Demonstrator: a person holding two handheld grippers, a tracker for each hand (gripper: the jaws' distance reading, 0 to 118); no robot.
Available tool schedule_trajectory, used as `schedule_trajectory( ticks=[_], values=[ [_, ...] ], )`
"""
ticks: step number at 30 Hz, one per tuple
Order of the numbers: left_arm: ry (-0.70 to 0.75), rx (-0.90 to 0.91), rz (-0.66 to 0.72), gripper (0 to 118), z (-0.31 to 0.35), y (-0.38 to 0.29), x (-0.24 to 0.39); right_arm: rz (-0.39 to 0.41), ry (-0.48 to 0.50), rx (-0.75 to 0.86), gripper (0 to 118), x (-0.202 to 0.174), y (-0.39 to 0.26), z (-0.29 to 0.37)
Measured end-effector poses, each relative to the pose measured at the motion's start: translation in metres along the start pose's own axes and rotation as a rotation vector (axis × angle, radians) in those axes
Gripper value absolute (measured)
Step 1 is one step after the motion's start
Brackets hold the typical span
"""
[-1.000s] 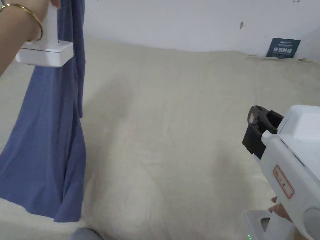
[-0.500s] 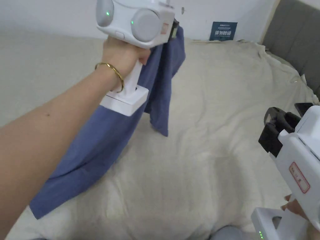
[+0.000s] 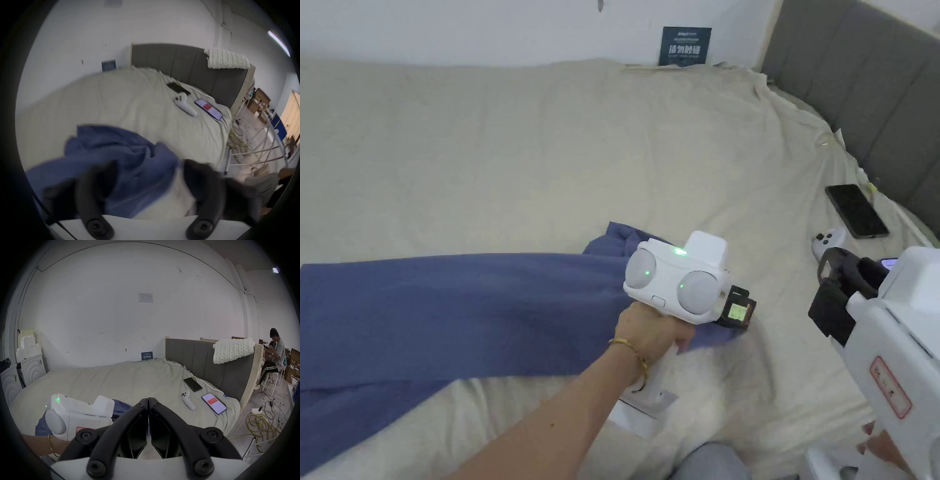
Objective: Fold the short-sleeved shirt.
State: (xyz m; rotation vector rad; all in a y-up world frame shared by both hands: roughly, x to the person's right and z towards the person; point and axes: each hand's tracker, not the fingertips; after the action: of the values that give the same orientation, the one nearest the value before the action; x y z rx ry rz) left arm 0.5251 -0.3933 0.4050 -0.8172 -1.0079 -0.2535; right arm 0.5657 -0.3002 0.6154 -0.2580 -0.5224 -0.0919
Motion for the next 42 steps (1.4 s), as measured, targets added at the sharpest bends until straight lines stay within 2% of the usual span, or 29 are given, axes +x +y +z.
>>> schedule_trajectory(
  ticks=[1,5,9,12,16,21,25,28,29,30,32,33,36,37,42],
  values=[
    [0.003,0.018,0.023,107,0.003,-0.001,-0.003,0.003,0.001,-0.007,0,0.000,-0.001,-0.001],
    [0.020,0.109,0.129,108,0.037,0.015,-0.030,0.010,0.015,-0.023,0,-0.005,-0.003,-0.007],
    [0.047,0.249,0.243,110,0.105,0.020,-0.076,0.014,0.041,-0.011,0,-0.017,0.000,-0.015],
    [0.144,0.311,0.247,114,0.148,0.020,-0.114,0.032,0.077,0.001,0,-0.025,0.005,-0.025],
    [0.326,0.392,0.220,115,0.206,0.003,-0.154,0.049,0.118,0.028,0,-0.044,0.015,-0.037],
    [0.536,0.513,0.273,115,0.270,-0.040,-0.176,0.064,0.163,0.063,0,-0.074,0.027,-0.042],
    [0.758,0.565,0.216,114,0.289,-0.082,-0.178,0.067,0.188,0.069,0,-0.094,0.031,-0.039],
    [0.824,0.553,0.169,111,0.290,-0.107,-0.177,0.075,0.205,0.067,0,-0.105,0.028,-0.031],
    [0.825,0.549,0.147,108,0.291,-0.114,-0.174,0.082,0.208,0.068,0,-0.108,0.026,-0.030],
    [0.832,0.550,0.130,98,0.290,-0.119,-0.171,0.084,0.213,0.070,0,-0.110,0.024,-0.029],
    [0.844,0.555,0.111,70,0.287,-0.129,-0.174,0.080,0.216,0.067,0,-0.114,0.021,-0.026],
    [0.846,0.554,0.112,48,0.286,-0.132,-0.173,0.076,0.222,0.062,0,-0.116,0.018,-0.025],
    [0.824,0.567,0.136,8,0.286,-0.141,-0.172,0.082,0.227,0.060,0,-0.117,0.011,-0.023],
    [0.819,0.571,0.162,1,0.285,-0.142,-0.172,0.086,0.227,0.058,0,-0.117,0.009,-0.022],
    [0.817,0.572,0.183,0,0.282,-0.149,-0.170,0.075,0.233,0.048,0,-0.112,-0.001,-0.022]
  ],
)
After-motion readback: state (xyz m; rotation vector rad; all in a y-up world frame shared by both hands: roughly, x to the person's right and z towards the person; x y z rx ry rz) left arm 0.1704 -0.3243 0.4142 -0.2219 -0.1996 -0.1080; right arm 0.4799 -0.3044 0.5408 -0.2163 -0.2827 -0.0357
